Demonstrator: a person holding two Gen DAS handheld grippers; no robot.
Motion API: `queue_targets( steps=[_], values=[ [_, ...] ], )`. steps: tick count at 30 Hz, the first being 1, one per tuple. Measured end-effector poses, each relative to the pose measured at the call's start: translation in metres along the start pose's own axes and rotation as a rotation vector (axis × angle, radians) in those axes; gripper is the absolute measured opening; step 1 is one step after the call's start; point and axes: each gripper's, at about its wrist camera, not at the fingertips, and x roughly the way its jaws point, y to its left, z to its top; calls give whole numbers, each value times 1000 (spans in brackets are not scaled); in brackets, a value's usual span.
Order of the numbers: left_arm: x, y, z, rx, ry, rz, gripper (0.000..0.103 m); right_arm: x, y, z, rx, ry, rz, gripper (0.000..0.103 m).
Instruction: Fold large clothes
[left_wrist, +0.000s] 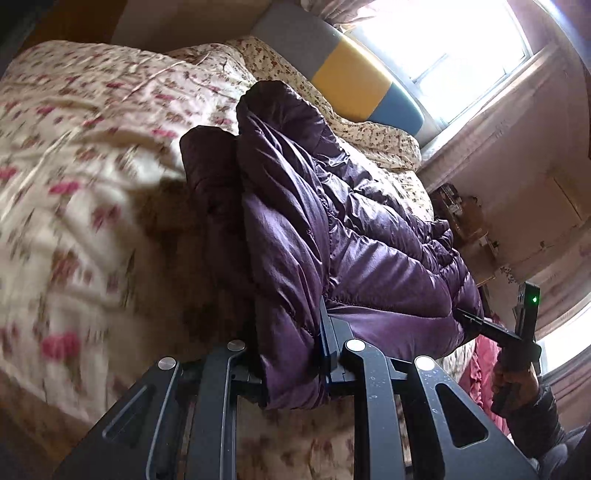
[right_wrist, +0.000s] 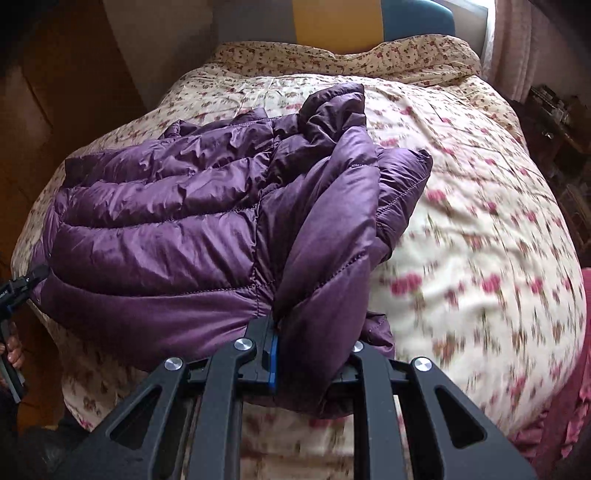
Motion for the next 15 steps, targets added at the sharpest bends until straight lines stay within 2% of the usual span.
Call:
queue_targets(
  steps=[5,13,14,15],
  values=[
    [-15,-1,-26,-20,1,4,19,-8,12,-24,-24,2,-50,15],
    [-21,-1,-37,-18,7,22,20,-2,30,-39,-129,8,-155,15],
    [-22,-3,-35,-9,5,33,23,-2,31,-39,-142,7,-165,16],
    [-25,-5,-33,-6,-1,44,30,-2,31,-39,-150,9,-174,20]
  ],
)
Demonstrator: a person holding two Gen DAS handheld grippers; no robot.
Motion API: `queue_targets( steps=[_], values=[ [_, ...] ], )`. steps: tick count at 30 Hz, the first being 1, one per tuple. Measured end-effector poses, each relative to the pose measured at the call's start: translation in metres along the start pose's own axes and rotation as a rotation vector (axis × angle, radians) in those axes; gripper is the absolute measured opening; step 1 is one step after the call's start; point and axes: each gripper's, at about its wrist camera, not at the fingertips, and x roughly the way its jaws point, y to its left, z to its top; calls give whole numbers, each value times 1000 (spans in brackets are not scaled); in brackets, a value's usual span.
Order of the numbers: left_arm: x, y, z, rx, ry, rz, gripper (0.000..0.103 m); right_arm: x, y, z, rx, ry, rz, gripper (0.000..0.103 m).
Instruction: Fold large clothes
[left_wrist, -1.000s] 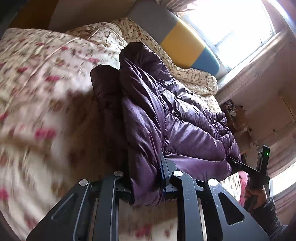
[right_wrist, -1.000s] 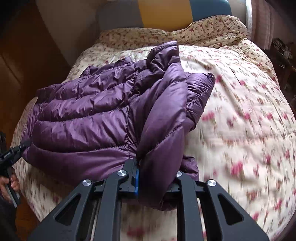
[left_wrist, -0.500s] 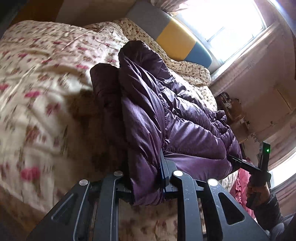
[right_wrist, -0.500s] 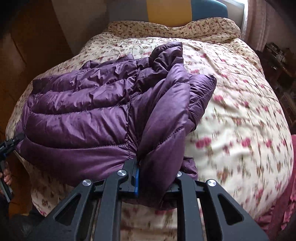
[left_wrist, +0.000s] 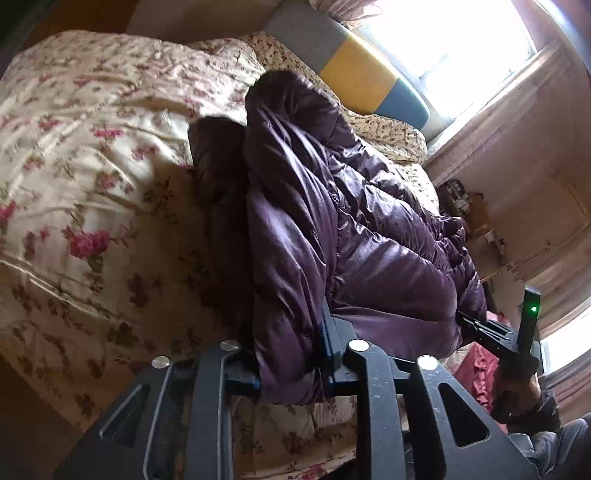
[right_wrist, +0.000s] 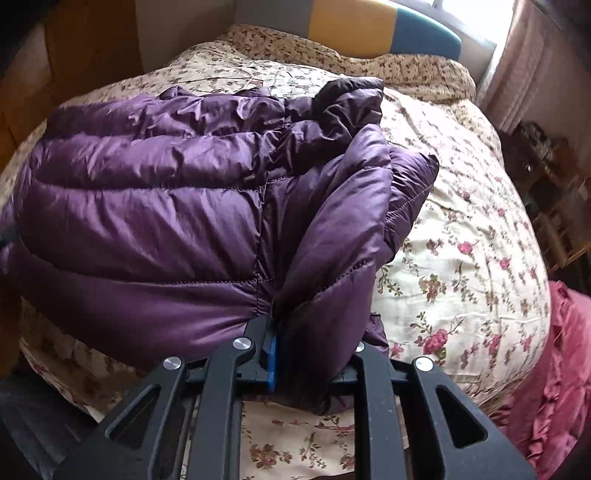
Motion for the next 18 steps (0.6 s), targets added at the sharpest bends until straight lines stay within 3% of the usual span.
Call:
queue_targets(
  steps=[1,3,7,8,12,18],
  values=[
    [-3,0,2,-3,1,8,37,-1,0,0,-5,0,-7,23],
    [-14,1,9,1,-34,27,60,-5,0,0,-23,-7,-27,36],
    [-37,1,26,15,-101,75,61,-17,-3,1,-35,-9,-33,53],
    [-39,1,34,20,-113,87,61,-22,-2,1,-46,-19,-43,63],
    [-29,-6,62,53,-107,132,61,-46,-6,22,-37,-72,-50,82],
    [0,-9,97,1,-87,114,61,-28,-24,72,84,-117,18,86]
  ],
)
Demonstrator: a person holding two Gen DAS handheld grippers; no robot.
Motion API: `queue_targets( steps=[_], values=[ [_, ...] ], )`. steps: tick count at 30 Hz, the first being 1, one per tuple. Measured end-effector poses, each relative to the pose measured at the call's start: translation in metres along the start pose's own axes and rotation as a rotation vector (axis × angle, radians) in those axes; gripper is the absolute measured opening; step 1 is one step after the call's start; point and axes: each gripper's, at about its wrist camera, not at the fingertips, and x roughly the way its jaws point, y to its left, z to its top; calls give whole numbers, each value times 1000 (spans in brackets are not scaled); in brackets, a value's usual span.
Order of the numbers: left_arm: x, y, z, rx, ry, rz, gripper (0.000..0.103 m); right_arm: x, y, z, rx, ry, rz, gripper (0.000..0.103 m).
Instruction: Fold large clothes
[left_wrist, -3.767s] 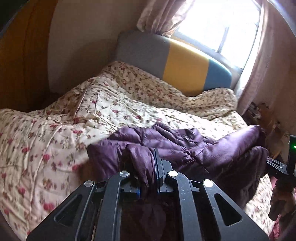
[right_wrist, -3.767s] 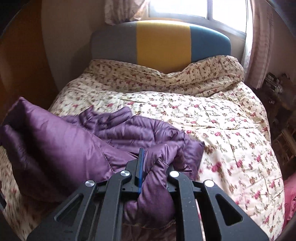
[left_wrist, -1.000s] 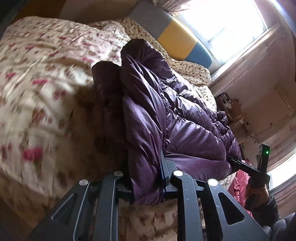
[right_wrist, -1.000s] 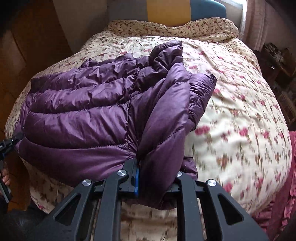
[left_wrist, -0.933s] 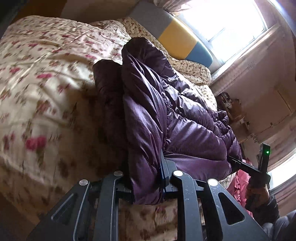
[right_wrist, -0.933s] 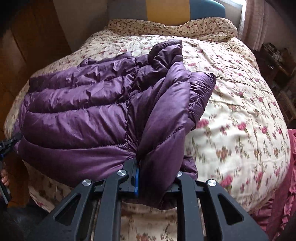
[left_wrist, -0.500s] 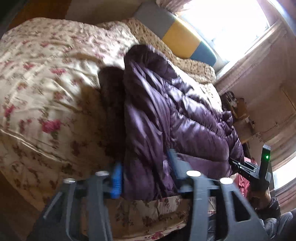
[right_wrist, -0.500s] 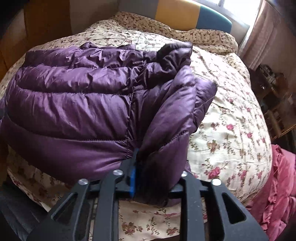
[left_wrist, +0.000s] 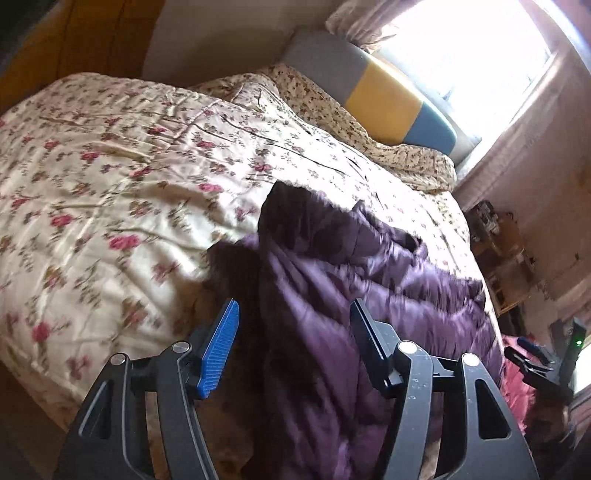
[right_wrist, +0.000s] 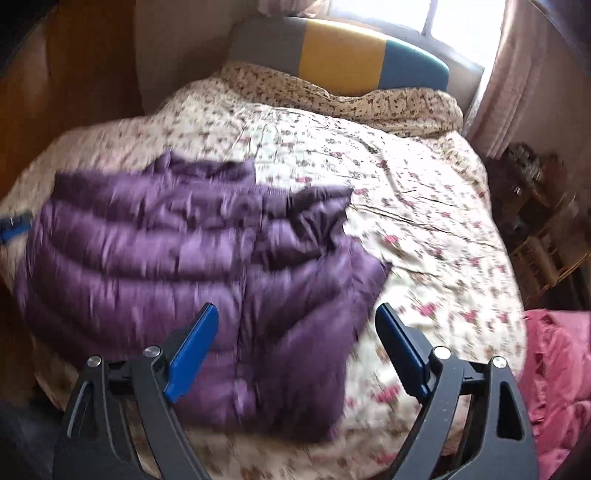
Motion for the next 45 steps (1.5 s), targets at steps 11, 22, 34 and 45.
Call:
queue_targets(
  steps=[11,22,34,45],
  values=[
    [54,-9,45,-79,67,38,41,93,-40,51,273,81,66,52],
    [81,-60,52,221,-39,321,18,101,-32,51,201,-44,-150,8],
    [121,-64,32,301,-69,437,18,153,-39,36,223,6,-195,13],
    [136,-59,27,289,-83,420,18,163,-38,37,212,13,-200,15]
  ],
)
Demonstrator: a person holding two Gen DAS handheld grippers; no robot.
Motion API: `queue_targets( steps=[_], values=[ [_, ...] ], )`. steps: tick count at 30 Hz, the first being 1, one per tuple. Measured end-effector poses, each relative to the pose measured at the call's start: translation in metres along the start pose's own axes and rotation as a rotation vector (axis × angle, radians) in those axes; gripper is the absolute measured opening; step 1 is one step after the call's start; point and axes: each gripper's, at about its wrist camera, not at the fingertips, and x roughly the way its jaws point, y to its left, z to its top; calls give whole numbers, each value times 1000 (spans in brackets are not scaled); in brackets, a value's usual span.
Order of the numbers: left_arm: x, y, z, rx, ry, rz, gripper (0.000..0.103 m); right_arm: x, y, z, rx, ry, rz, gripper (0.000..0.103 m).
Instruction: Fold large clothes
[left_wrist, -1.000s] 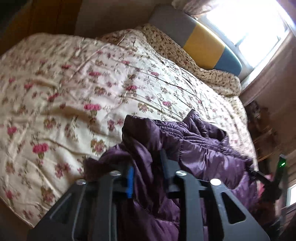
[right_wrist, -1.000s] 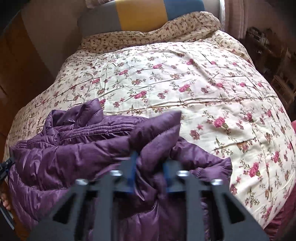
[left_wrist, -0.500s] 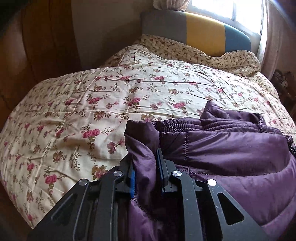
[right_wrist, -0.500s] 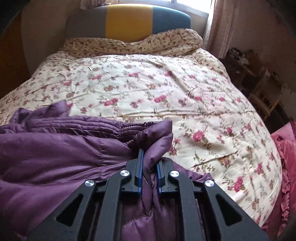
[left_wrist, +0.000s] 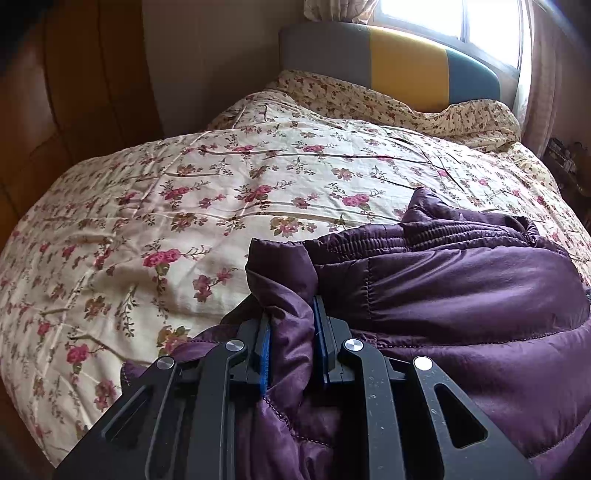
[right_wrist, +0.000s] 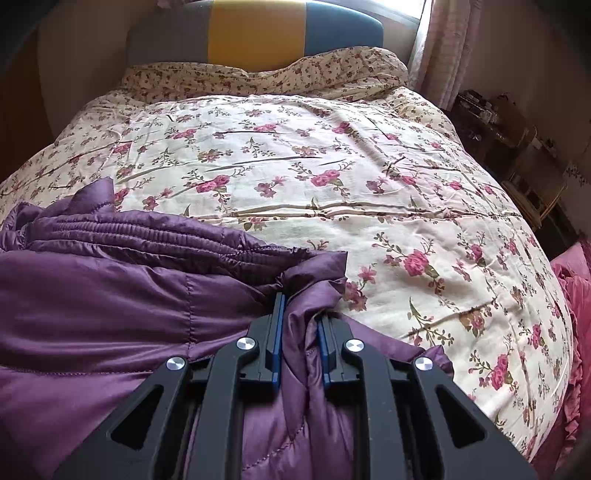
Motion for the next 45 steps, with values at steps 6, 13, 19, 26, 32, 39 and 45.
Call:
queue_targets(
  steps=[6,13,19,26,32,39,45],
  values=[
    [1,2,-2,-17,-5,-14,18,2,1,1,-4,1,-2,15],
    [2,2,-2,-17,-5,-16,18,1,1,1,-5,2,-2,15],
    [0,4,-1,-18,-9,-12,20,1,-2,3,0,5,-11,16],
    [-35,16,10,-44,-80,11,52,-25,-15,10,57,-23,0,38],
    [-85,9,17,-55,-168,-84,52,-86,7,11,46,-140,90,41],
    [-94,-44,0,0,-156,-208,52,-125,70,-7,-16,-185,246,43],
    [-73,-63,-12,5,-124,-209,52,-109,120,-28,-102,-167,253,43]
  ],
)
